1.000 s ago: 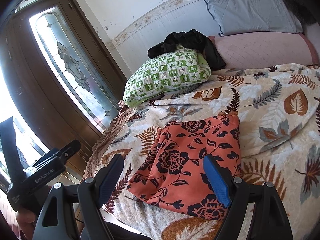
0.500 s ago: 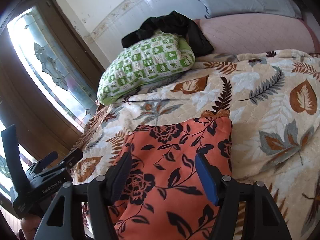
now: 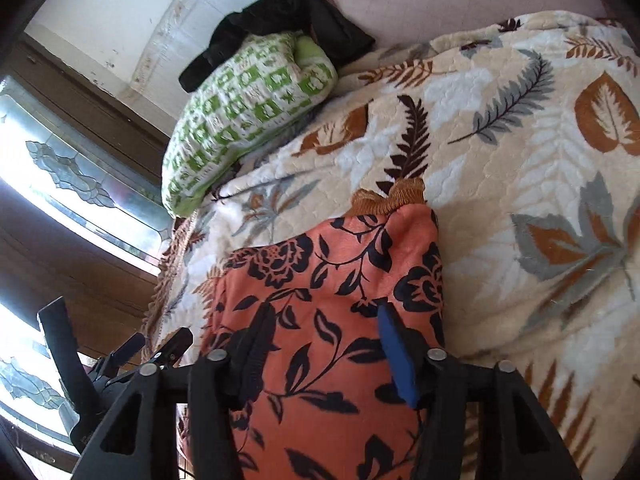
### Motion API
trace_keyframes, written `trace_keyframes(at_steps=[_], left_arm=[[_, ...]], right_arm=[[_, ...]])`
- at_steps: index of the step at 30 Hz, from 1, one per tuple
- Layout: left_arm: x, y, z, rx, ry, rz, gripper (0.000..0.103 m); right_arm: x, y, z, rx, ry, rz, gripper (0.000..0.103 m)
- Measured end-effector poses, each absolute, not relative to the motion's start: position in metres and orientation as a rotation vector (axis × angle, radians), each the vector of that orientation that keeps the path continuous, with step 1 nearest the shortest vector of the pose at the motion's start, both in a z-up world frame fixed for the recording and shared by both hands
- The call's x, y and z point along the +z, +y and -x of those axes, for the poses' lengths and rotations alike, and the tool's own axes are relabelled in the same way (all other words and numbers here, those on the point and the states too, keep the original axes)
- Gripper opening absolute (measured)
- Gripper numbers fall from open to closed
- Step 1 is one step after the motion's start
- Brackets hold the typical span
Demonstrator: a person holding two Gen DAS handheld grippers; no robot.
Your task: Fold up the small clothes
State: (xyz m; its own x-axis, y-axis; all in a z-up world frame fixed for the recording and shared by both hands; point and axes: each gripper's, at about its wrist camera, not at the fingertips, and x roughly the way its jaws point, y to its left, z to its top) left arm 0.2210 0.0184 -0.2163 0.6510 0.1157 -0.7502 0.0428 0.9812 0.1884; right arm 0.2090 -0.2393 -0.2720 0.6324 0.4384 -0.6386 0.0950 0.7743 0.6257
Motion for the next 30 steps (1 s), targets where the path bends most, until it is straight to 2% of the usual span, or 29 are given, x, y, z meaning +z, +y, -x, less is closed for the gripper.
trace_keyframes(at_steps=[7,14,20,30], left_arm=[[-0.143,0.009,-0.152,0.005,0.699,-0.150,0.103],[-0.095,0.001,-0.104,-0.040,0.580,-0.129,0.103],[-0.079,-0.003,-0.086,-0.058,0.544,-0.116,0.103],[-0.082,-0.002,-0.088,-0.042,0.545,-0.122,0.103]], right_arm=[[-0.211,-0.246,-0.142,0.227,0.771,-0.616,0.063],[-0.178,-0.253,-0.098,0.220,0.699,-0.604,0.068],[-0.165,-0.252,-0.080,0.224,0.673,-0.587,0.071],[-0.161,-0.244,-0.076,0.242,0.659,-0.576,0.072]])
